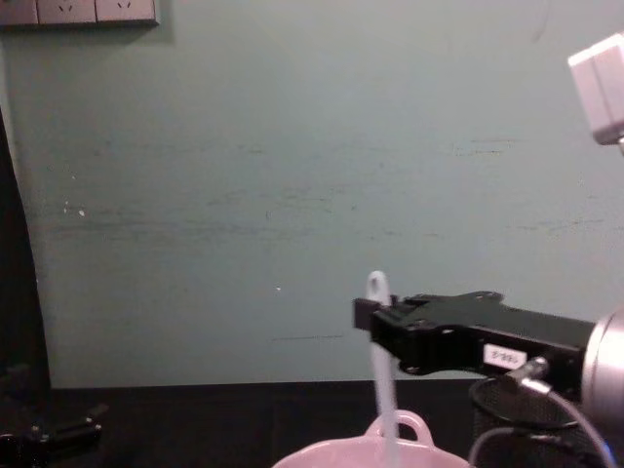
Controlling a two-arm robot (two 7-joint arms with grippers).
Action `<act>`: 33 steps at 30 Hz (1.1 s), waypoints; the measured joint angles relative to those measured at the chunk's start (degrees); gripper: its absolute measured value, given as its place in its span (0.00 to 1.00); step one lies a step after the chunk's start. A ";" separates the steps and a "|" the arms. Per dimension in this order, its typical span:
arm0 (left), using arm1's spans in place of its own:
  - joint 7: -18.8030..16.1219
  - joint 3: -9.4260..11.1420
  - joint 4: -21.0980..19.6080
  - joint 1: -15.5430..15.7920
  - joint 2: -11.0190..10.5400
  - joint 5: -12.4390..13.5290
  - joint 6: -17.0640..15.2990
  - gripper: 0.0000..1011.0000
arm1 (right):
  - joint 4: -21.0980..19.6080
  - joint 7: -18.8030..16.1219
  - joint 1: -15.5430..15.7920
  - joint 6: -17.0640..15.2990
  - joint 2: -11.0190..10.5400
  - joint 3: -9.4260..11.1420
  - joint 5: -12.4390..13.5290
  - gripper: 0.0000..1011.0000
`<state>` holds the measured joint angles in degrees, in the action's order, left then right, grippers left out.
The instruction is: Use the one hand to pick up the spoon and stir the clear water in the bowl.
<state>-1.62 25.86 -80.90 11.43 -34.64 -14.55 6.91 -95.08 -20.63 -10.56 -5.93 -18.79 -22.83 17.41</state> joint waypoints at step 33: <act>0.00 0.00 0.00 0.00 0.00 0.00 0.00 1.00 | 10.15 -0.21 -8.84 1.05 2.95 -1.30 0.23 0.12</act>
<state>-1.62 25.86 -80.90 11.43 -34.65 -14.55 6.90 -84.93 -20.84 -19.40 -4.89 -15.84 -24.13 17.65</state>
